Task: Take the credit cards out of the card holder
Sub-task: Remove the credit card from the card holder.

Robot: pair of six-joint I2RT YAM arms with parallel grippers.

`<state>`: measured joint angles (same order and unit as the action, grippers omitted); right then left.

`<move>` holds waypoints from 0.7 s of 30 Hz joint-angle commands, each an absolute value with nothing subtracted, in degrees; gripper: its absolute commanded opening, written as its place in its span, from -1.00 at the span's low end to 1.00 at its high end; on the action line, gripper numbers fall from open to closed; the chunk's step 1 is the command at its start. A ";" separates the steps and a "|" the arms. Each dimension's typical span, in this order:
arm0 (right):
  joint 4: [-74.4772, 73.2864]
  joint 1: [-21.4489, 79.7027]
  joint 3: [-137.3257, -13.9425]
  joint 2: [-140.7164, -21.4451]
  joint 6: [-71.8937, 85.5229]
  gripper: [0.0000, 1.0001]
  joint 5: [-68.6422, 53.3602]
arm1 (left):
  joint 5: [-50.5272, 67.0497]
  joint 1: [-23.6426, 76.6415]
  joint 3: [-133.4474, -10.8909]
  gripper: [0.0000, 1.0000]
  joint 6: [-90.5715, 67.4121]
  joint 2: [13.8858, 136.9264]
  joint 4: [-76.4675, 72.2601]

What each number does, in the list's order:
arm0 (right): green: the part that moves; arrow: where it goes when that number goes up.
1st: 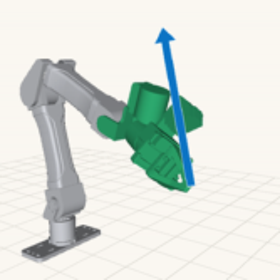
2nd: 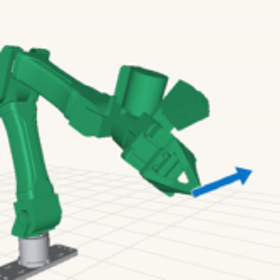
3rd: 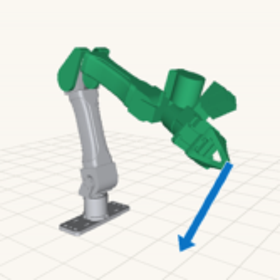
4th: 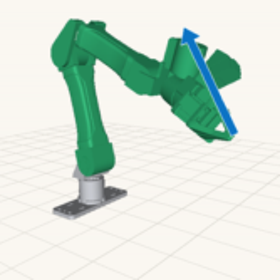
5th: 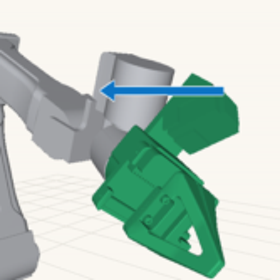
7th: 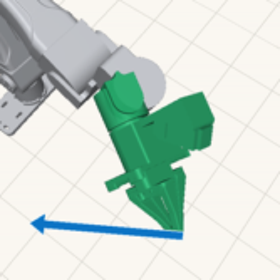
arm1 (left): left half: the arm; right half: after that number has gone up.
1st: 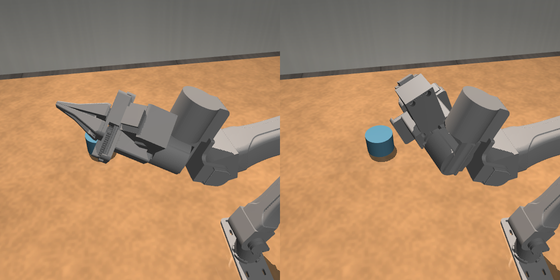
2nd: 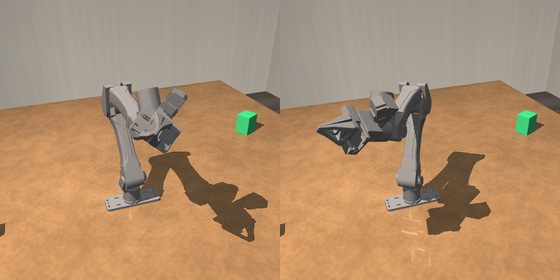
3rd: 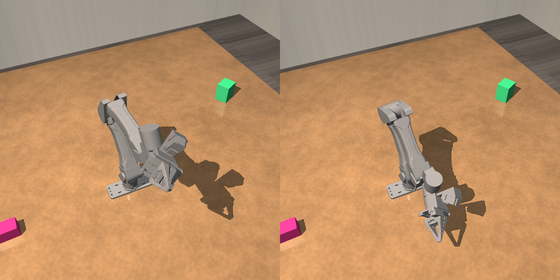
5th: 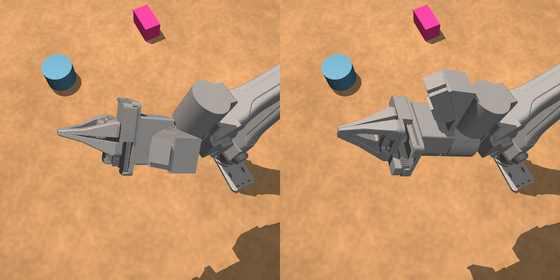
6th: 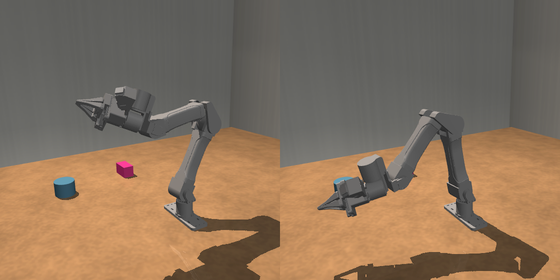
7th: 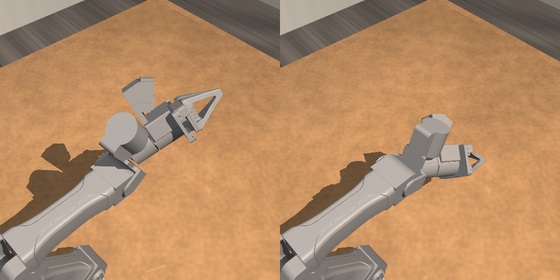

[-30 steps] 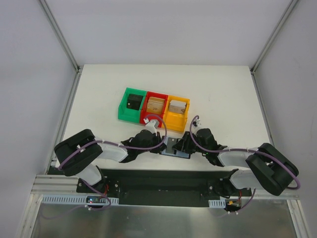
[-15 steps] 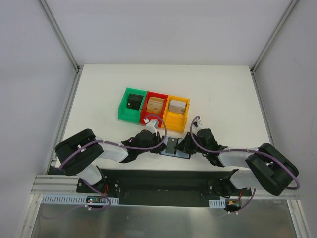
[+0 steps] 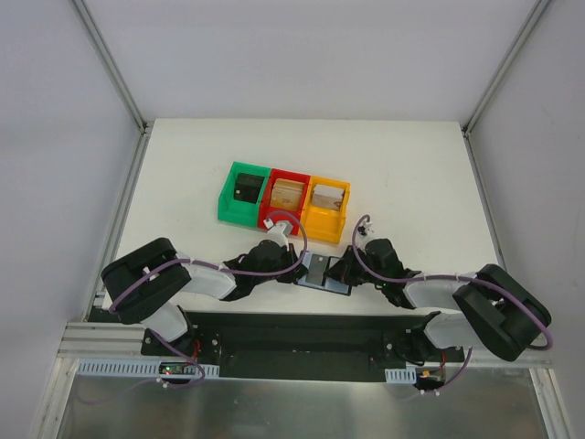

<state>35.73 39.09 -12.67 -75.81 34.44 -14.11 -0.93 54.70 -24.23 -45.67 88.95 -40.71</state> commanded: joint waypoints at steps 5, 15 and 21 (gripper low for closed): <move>37.35 38.23 -11.07 -74.45 34.01 -0.88 -14.59 | -4.13 54.67 -22.85 -1.00 -46.84 89.65 -36.56; 36.74 37.88 -10.55 -73.57 34.01 -0.80 -14.85 | -5.27 54.67 -22.24 -1.00 -47.63 89.47 -36.12; 36.65 37.79 -10.46 -73.39 33.84 -0.86 -15.03 | -5.54 54.49 -22.06 -1.00 -47.72 89.38 -36.12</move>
